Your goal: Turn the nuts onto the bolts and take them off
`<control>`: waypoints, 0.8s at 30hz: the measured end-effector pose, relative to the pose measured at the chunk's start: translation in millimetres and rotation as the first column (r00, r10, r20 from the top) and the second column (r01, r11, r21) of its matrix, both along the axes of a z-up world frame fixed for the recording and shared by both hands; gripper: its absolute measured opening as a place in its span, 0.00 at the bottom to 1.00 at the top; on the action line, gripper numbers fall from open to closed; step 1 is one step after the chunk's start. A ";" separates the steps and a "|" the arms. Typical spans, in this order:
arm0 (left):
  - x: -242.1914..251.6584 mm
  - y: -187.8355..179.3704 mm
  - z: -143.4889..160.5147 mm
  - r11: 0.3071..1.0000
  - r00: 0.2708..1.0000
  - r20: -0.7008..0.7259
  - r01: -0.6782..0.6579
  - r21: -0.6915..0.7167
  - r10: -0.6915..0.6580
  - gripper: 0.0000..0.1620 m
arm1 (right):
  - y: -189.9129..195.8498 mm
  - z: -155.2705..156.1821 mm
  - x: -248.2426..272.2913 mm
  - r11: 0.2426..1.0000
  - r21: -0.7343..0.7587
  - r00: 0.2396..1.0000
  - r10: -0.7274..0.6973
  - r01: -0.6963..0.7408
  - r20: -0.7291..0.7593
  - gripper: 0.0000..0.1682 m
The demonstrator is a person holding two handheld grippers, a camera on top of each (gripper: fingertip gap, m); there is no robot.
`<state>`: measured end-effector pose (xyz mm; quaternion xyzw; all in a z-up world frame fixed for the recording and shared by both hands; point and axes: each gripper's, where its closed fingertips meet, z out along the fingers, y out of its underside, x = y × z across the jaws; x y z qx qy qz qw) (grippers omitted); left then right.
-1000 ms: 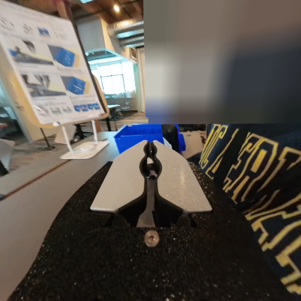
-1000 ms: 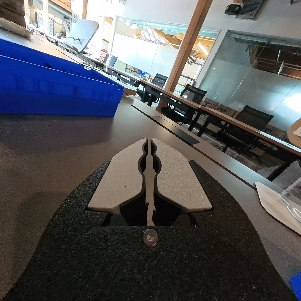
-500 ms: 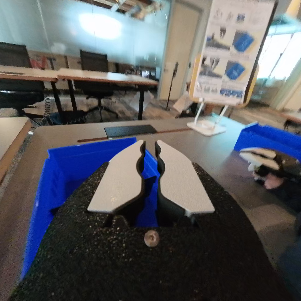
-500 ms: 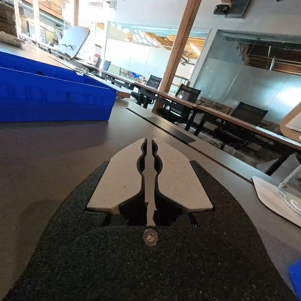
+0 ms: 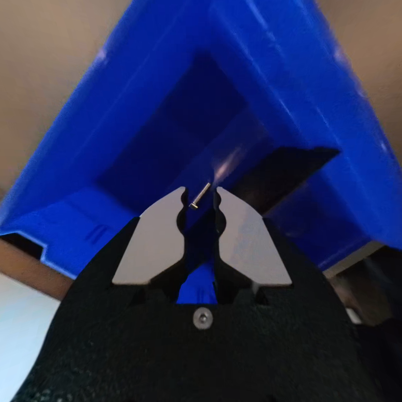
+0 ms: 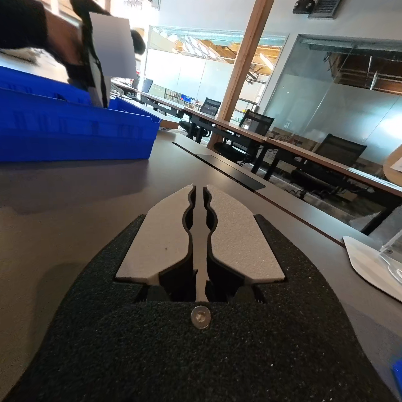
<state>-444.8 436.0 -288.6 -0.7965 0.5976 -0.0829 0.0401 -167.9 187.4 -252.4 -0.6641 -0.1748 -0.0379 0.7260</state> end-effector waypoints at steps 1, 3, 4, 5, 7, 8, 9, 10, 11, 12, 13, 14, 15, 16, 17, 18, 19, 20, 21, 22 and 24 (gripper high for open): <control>-0.1 2.5 -5.3 0.995 0.997 -0.008 -0.076 -0.058 0.076 0.15 | 0.0 0.1 0.0 1.000 0.000 1.000 0.001 -0.001 -0.001 0.04; -5.2 3.2 -14.2 0.962 0.975 -0.065 -0.220 -0.159 0.212 0.24 | 0.5 0.2 0.4 1.000 0.001 1.000 0.006 -0.006 -0.006 0.04; -10.6 2.0 -18.6 0.943 0.959 -0.116 -0.277 -0.186 0.258 0.29 | 0.9 0.3 0.7 1.000 0.000 1.000 0.007 -0.007 -0.010 0.04; -17.5 0.6 -23.1 0.928 0.941 -0.176 -0.319 -0.192 0.288 0.33 | 1.3 0.6 1.1 1.000 0.001 1.000 0.009 -0.009 -0.013 0.04; -28.5 -1.6 -31.0 0.915 0.910 -0.269 -0.366 -0.171 0.314 0.42 | 1.9 0.9 1.6 1.000 0.001 1.000 0.014 -0.014 -0.021 0.04; -29.7 -2.0 -33.8 0.909 0.899 -0.288 -0.385 -0.159 0.330 0.45 | 2.0 1.2 1.9 1.000 0.002 1.000 0.016 -0.016 -0.025 0.04; -28.1 -1.9 -35.6 0.902 0.891 -0.290 -0.404 -0.150 0.351 0.47 | 1.9 1.6 2.1 1.000 0.004 0.999 0.017 -0.017 -0.028 0.04; -25.1 -1.3 -36.4 0.897 0.886 -0.282 -0.418 -0.144 0.368 0.46 | 1.6 1.8 2.3 1.000 0.006 0.999 0.018 -0.018 -0.031 0.04; -22.6 -0.8 -36.7 0.895 0.883 -0.278 -0.425 -0.137 0.377 0.45 | 1.4 2.2 2.4 1.000 0.008 0.999 0.019 -0.019 -0.033 0.04; -21.5 -0.2 -36.9 0.894 0.879 -0.283 -0.430 -0.126 0.383 0.44 | 1.1 2.5 2.5 1.000 0.010 0.999 0.020 -0.020 -0.035 0.04; -21.8 0.5 -37.4 0.893 0.872 -0.297 -0.437 -0.110 0.390 0.44 | 0.9 2.8 2.7 1.000 0.012 0.999 0.021 -0.020 -0.036 0.04; -22.9 0.5 -38.3 0.892 0.864 -0.316 -0.441 -0.098 0.393 0.45 | 0.7 3.0 2.7 1.000 0.014 0.999 0.021 -0.021 -0.037 0.04; -24.1 -1.0 -39.4 0.890 0.856 -0.337 -0.446 -0.096 0.393 0.46 | 0.4 3.3 2.7 1.000 0.016 0.999 0.022 -0.021 -0.038 0.04; -25.3 -3.2 -40.8 0.886 0.847 -0.360 -0.452 -0.101 0.391 0.47 | 0.2 3.5 2.7 1.000 0.017 0.999 0.023 -0.022 -0.038 0.04; -26.5 -5.3 -42.4 0.883 0.840 -0.379 -0.457 -0.106 0.389 0.49 | 0.0 3.7 2.7 1.000 0.019 0.999 0.023 -0.023 -0.039 0.04; -27.6 -6.6 -44.1 0.880 0.833 -0.394 -0.463 -0.111 0.389 0.49 | -0.2 3.8 2.7 1.000 0.020 0.999 0.024 -0.023 -0.040 0.04; -29.3 -7.5 -45.7 0.876 0.825 -0.409 -0.469 -0.112 0.389 0.49 | -0.2 3.9 2.7 1.000 0.020 0.999 0.024 -0.023 -0.040 0.04; -31.4 -8.6 -47.2 0.873 0.818 -0.424 -0.474 -0.114 0.389 0.48 | -0.4 4.1 2.6 1.000 0.021 0.999 0.025 -0.024 -0.041 0.04; -32.6 -10.2 -48.9 0.868 0.813 -0.434 -0.480 -0.125 0.388 0.46 | -0.5 4.2 2.7 0.999 0.021 0.999 0.025 -0.024 -0.043 0.04; -32.6 -11.7 -50.6 0.862 0.812 -0.436 -0.486 -0.141 0.387 0.45 | -0.7 4.3 2.6 0.999 0.021 0.999 0.026 -0.025 -0.044 0.04; -32.5 -11.5 -53.3 0.858 0.814 -0.432 -0.490 -0.155 0.387 0.42 | -0.9 4.5 2.7 0.999 0.022 0.999 0.027 -0.026 -0.047 0.04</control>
